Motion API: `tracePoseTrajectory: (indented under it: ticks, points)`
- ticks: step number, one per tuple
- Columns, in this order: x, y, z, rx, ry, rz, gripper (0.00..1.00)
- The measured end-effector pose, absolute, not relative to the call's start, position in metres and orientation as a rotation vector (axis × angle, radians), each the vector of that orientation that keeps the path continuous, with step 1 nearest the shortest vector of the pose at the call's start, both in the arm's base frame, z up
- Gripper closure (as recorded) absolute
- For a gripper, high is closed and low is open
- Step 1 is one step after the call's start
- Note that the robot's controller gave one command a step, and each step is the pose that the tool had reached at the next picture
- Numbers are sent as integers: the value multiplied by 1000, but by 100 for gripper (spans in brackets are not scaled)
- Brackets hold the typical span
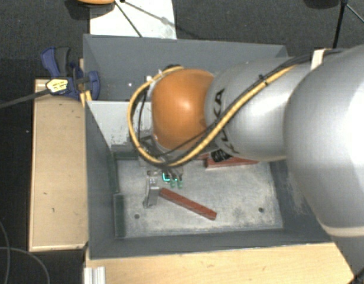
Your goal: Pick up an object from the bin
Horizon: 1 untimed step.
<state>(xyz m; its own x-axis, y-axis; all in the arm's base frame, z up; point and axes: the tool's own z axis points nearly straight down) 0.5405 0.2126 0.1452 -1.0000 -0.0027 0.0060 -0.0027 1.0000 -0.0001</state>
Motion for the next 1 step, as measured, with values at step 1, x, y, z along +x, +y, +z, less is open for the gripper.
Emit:
tracePoseTrajectory:
  ticks: [1]
  points:
    - [543,212,149,-6,-3143,-3,0]
